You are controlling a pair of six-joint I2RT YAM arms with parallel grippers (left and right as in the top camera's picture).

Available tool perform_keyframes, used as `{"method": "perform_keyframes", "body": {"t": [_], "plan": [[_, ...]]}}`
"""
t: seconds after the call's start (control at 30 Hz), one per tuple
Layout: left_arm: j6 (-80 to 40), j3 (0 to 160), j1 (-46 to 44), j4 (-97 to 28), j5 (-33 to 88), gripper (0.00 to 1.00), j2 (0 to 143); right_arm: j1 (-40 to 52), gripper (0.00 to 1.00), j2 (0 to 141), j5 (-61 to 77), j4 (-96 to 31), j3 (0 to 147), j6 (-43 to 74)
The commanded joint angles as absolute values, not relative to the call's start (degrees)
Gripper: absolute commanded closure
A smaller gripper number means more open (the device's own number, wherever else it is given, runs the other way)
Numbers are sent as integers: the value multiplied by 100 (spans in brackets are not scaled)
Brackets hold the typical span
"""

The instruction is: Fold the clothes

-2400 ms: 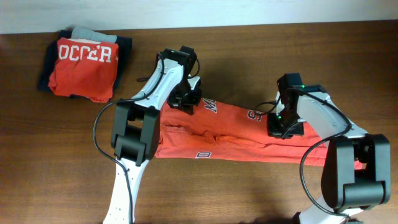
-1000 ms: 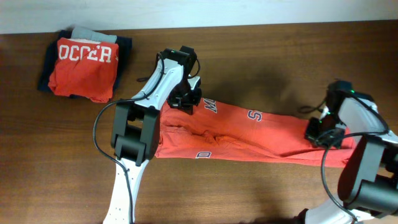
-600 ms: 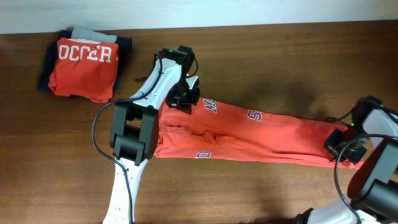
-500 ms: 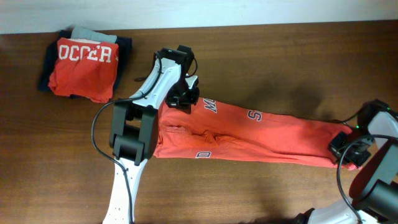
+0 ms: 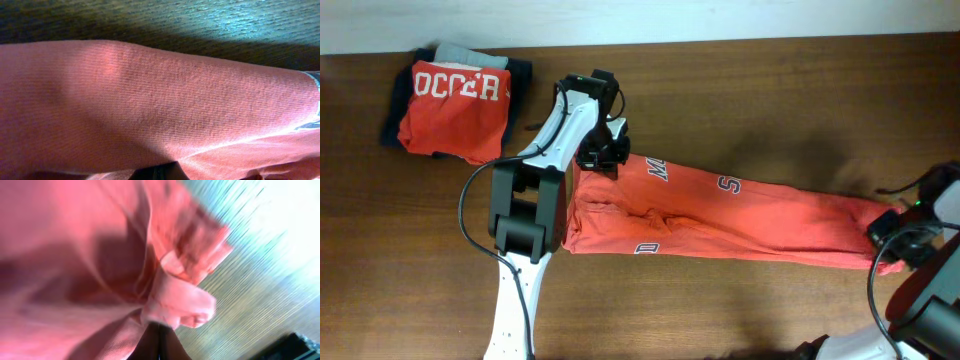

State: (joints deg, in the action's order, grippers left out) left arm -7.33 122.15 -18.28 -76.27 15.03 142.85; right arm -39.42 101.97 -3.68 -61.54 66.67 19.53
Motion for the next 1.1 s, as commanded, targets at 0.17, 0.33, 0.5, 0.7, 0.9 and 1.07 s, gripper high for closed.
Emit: {"method": "perform_keyframes", "body": {"t": [0.17, 0.33, 0.5, 0.7, 0.9, 1.07], "plan": [[-725, 12272, -1767, -7625, 1396, 98, 14320, -4458, 96, 9988, -373, -6012, 6886, 2134], [-725, 12272, -1745, -7614, 1396, 98, 14320, -4582, 86, 9990, 556, -5446, 6886, 1081], [-725, 12272, -1723, -7616, 1398, 94, 14320, -4582, 26, 10012, 628, -5054, 6886, 582], [-725, 12272, -1719, -7603, 1396, 88, 14320, -4578, 26, 10289, 720, -5006, 6829, 316], [-725, 12272, -1708, -7614, 1396, 84, 14320, -4578, 26, 10739, 687, -4941, 6770, 10], [-725, 12272, -1708, -7609, 1396, 83, 14320, -4576, 26, 11010, 692, -4939, 6759, -89]]}}
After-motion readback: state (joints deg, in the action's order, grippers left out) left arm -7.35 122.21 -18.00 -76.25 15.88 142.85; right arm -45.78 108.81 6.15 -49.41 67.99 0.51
